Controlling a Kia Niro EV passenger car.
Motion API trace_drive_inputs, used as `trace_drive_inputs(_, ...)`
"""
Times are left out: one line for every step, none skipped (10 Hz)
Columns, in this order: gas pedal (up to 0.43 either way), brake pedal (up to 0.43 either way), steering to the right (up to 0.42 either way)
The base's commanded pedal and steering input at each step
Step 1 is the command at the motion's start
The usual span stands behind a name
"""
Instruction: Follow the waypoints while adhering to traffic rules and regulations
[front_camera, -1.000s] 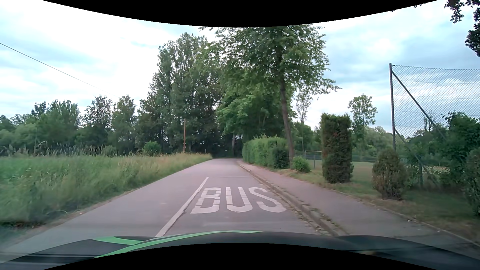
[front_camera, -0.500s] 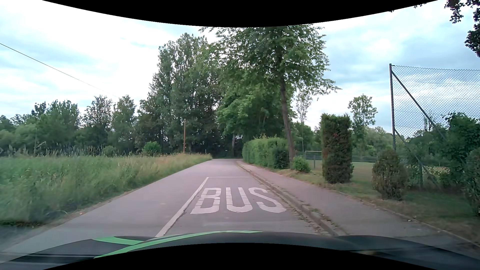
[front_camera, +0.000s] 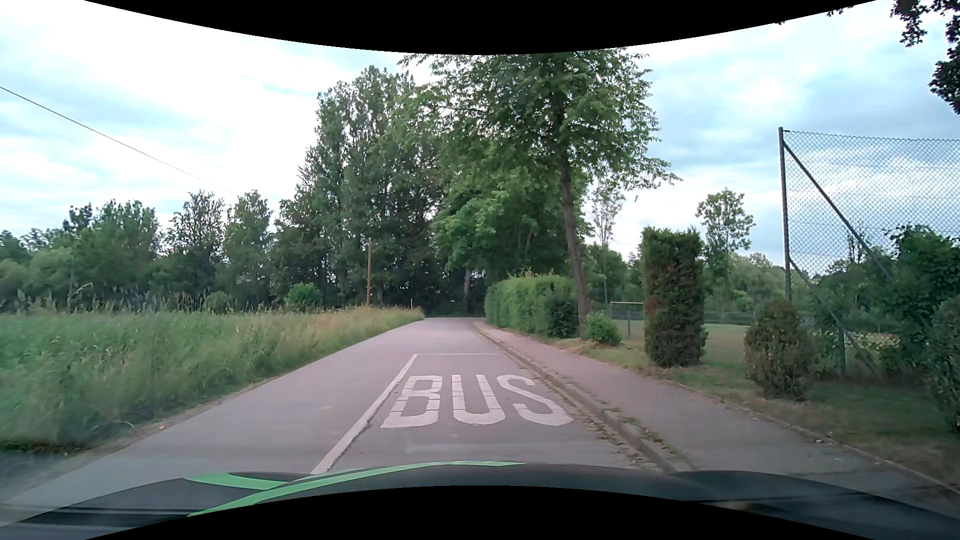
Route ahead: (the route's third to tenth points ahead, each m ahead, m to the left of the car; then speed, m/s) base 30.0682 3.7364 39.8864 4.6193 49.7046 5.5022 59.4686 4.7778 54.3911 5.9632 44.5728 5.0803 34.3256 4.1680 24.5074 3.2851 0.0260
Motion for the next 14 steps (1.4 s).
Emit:
trace_drive_inputs(0.000, 0.262, -0.053)
trace_drive_inputs(0.000, 0.262, -0.053)
trace_drive_inputs(0.000, 0.262, -0.053)
trace_drive_inputs(0.000, 0.262, -0.053)
trace_drive_inputs(0.000, 0.262, -0.053)
trace_drive_inputs(0.000, 0.262, -0.054)
trace_drive_inputs(0.000, 0.262, -0.054)
trace_drive_inputs(0.000, 0.262, -0.053)
trace_drive_inputs(0.000, 0.262, -0.053)
trace_drive_inputs(0.000, 0.262, -0.053)
trace_drive_inputs(0.000, 0.262, -0.054)
trace_drive_inputs(0.000, 0.262, -0.054)
trace_drive_inputs(0.000, 0.262, -0.053)
trace_drive_inputs(0.000, 0.262, -0.054)
